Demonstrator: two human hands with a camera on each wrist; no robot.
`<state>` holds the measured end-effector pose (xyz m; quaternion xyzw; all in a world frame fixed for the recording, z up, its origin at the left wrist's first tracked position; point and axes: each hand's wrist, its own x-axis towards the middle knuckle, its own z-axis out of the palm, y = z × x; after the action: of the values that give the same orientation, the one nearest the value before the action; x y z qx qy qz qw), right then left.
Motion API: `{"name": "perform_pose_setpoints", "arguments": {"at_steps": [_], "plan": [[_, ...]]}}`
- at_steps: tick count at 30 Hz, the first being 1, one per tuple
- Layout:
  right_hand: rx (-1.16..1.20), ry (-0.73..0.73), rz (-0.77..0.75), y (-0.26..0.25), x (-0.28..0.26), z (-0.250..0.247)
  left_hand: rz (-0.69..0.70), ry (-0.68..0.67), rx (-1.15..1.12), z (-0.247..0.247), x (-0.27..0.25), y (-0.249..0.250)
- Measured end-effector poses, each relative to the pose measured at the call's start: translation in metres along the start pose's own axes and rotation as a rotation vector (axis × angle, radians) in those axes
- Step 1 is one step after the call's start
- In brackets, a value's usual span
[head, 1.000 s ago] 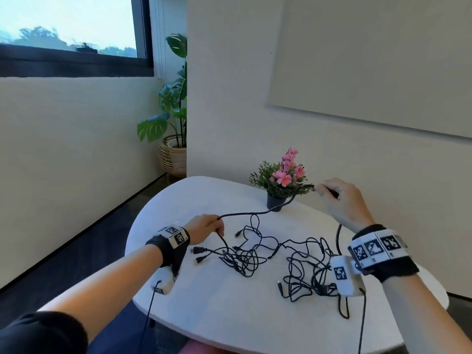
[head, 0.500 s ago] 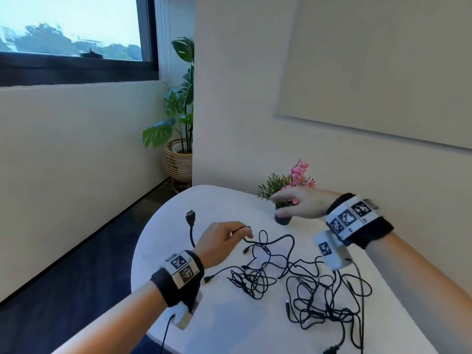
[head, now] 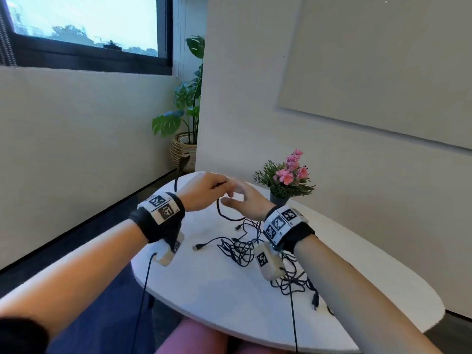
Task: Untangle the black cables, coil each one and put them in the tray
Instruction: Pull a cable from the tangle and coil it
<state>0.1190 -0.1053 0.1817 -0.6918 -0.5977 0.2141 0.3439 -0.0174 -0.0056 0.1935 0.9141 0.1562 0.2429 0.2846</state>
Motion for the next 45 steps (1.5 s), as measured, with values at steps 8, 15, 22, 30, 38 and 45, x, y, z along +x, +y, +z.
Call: {"name": "perform_pose_setpoints", "arguments": {"at_steps": [8,15,22,30,38,45], "plan": [[0.172,0.045,-0.07,-0.023,-0.008,0.028,-0.133,-0.16,0.208,-0.09,-0.001,0.016],[-0.083,0.442,-0.129,-0.022,-0.004,-0.008,-0.215,-0.369,0.419,-0.121,0.016,-0.005],[-0.128,0.617,-0.156,-0.02,-0.016,-0.053,-0.224,-0.112,0.345,-0.182,0.053,0.033],[0.016,0.628,-0.088,-0.01,-0.021,-0.078,-0.171,0.254,-1.263,-0.093,0.052,0.044],[0.134,0.251,-0.014,-0.007,-0.045,-0.08,-0.119,0.356,-1.602,-0.058,0.044,0.056],[0.218,0.112,0.029,-0.009,-0.056,-0.063,-0.303,0.545,-1.265,-0.052,0.046,0.053]]}}
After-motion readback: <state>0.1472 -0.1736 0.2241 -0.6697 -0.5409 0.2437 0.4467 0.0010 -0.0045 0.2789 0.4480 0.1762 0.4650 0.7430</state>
